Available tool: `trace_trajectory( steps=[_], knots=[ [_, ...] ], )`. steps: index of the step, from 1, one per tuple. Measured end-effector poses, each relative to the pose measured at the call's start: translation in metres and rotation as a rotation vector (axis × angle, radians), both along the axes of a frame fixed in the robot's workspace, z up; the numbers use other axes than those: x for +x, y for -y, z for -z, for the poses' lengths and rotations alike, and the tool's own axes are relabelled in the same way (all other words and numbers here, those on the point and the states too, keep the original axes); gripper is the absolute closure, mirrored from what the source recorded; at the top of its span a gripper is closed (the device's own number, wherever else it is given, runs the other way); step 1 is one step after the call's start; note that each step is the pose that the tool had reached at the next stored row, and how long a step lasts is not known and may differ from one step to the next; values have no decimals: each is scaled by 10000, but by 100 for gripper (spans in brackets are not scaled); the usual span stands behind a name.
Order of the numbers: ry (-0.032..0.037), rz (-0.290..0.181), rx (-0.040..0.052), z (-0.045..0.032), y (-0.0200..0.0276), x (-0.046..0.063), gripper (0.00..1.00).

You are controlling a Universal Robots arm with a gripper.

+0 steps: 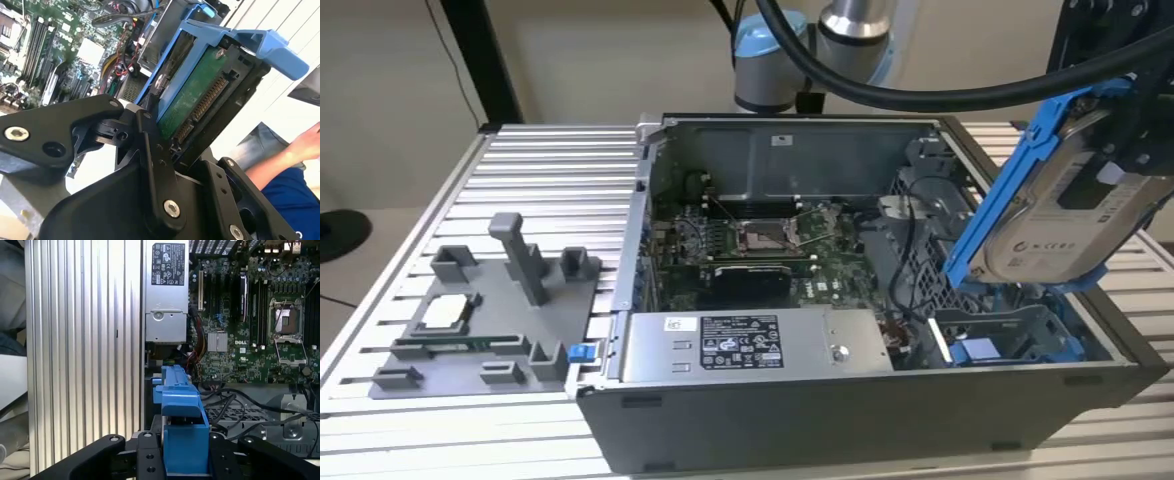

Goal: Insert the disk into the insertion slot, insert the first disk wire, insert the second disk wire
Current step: 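Insert the disk into the insertion slot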

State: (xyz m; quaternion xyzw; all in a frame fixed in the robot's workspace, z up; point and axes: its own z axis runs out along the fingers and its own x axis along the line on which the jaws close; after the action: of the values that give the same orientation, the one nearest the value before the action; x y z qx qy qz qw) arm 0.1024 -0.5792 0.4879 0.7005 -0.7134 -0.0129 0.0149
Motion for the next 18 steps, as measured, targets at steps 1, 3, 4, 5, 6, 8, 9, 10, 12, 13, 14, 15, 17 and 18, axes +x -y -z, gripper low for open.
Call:
trace_trajectory(
  steps=[1,3,4,5,6,8,9,10,12,13,14,15,17,18],
  knots=[
    [0,0,0,0,0,0,100],
    [0,0,-2,-1,1,0,100],
    [0,0,0,0,1,0,100],
    [0,0,0,0,1,0,100],
    [0,0,-1,0,1,0,100],
    [0,0,-1,0,2,0,100],
    [0,0,-1,0,2,0,100],
    [0,0,0,0,2,0,100],
    [0,0,2,4,5,0,100],
    [0,0,1,7,9,0,100],
    [0,1,-1,9,13,0,100],
    [0,0,-2,14,18,0,100],
    [4,0,1,34,33,0,100],
    [8,-1,-1,49,41,0,100]
  ],
)
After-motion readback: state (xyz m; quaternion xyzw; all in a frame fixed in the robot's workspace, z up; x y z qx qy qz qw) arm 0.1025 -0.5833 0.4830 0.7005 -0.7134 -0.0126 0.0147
